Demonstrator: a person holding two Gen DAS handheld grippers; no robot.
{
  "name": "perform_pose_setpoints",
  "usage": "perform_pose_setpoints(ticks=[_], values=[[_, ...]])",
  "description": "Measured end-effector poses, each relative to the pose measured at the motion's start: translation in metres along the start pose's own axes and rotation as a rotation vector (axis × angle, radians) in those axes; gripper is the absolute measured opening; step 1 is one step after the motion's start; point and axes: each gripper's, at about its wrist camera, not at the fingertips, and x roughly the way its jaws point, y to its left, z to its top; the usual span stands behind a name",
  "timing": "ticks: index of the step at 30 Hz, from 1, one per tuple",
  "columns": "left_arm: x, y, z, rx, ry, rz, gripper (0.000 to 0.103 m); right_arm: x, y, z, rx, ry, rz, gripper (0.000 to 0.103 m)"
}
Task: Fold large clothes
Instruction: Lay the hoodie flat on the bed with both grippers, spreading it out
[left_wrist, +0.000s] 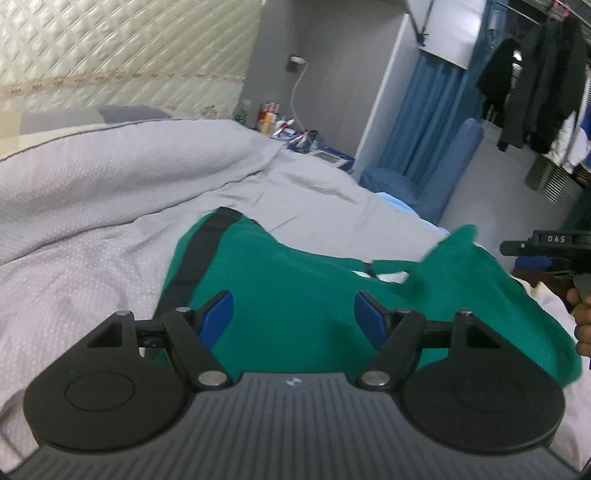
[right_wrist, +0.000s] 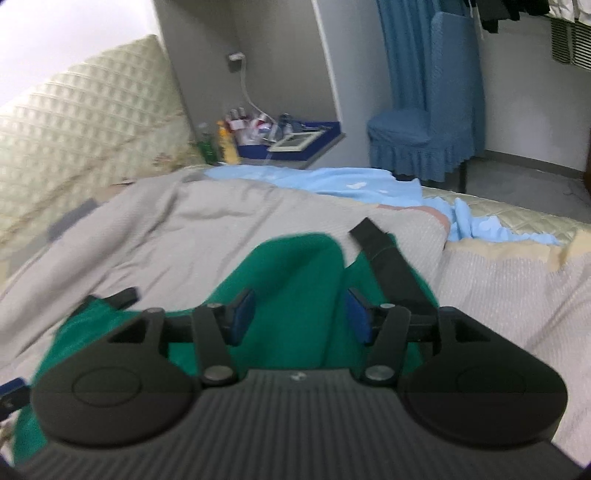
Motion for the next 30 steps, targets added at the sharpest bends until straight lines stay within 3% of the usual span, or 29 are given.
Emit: perform_pose_setpoints(ticks=[8, 13, 24, 30], values=[[-0.045, -0.032, -0.006, 0.050, -0.021, -0.025, 0.076, -0.067, 0.026, -0.043, 0.022, -0.007, 0.137, 0.056], [-0.059, -0.050, -0.014, 0.083, -0.019, -0.037, 0.077, -0.084, 0.041, -0.074, -0.007, 0.002, 0.160, 0.056], [-0.024, -0.055, -0.033, 0.146, 0.061, 0.024, 0.078, -0.057, 0.062, -0.091, -0.095, 0.044, 0.124, 0.056], [0.000, -0.049, -0.033, 0.147, 0.085, 0.042, 0.084, -0.037, 0.063, -0.095, -0.084, 0.051, 0.126, 0.057]])
